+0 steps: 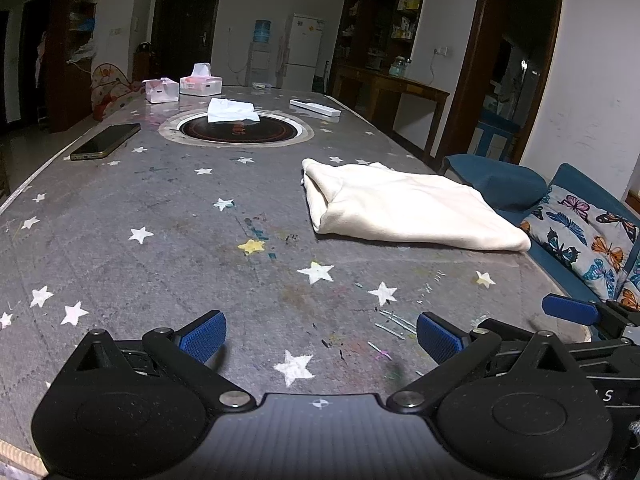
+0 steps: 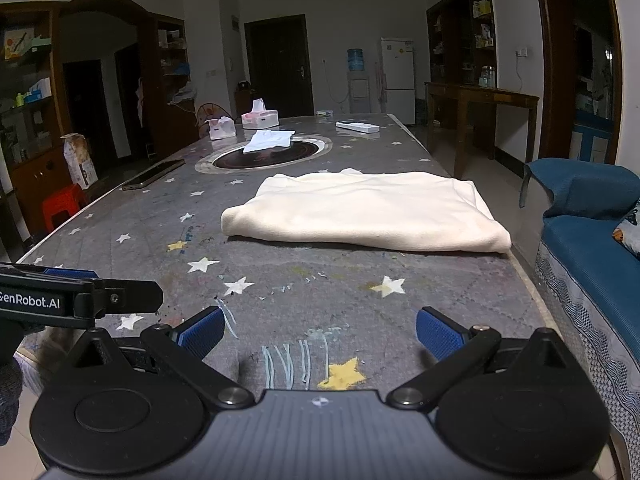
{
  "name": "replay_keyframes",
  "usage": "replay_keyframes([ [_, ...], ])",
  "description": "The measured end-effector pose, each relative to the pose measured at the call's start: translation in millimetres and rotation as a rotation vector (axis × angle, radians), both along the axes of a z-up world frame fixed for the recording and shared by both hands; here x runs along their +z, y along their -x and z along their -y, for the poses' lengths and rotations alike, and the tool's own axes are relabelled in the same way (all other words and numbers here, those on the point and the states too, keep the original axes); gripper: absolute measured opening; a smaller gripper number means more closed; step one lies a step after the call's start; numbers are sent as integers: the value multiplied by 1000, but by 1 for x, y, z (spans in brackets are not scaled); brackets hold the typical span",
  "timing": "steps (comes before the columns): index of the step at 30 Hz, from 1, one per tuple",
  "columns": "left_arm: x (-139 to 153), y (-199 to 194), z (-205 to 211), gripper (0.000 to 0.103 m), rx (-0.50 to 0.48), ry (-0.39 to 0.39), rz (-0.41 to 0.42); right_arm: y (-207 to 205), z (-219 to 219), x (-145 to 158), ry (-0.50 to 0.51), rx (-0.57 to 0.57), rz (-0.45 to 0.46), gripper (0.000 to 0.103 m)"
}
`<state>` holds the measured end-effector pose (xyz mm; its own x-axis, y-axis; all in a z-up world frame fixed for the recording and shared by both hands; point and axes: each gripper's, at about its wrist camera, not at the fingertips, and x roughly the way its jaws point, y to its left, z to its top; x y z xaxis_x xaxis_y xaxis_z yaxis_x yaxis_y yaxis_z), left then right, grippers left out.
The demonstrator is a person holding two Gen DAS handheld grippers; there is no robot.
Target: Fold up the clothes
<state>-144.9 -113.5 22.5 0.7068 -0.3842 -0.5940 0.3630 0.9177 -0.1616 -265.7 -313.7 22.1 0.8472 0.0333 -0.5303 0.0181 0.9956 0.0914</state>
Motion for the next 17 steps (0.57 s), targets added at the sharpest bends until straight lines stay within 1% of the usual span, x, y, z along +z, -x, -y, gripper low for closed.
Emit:
replay_keyframes([
  [17,-2,-7,3,103,-6,-3,-21,-6,2,-1,-5,-8,-11,103],
])
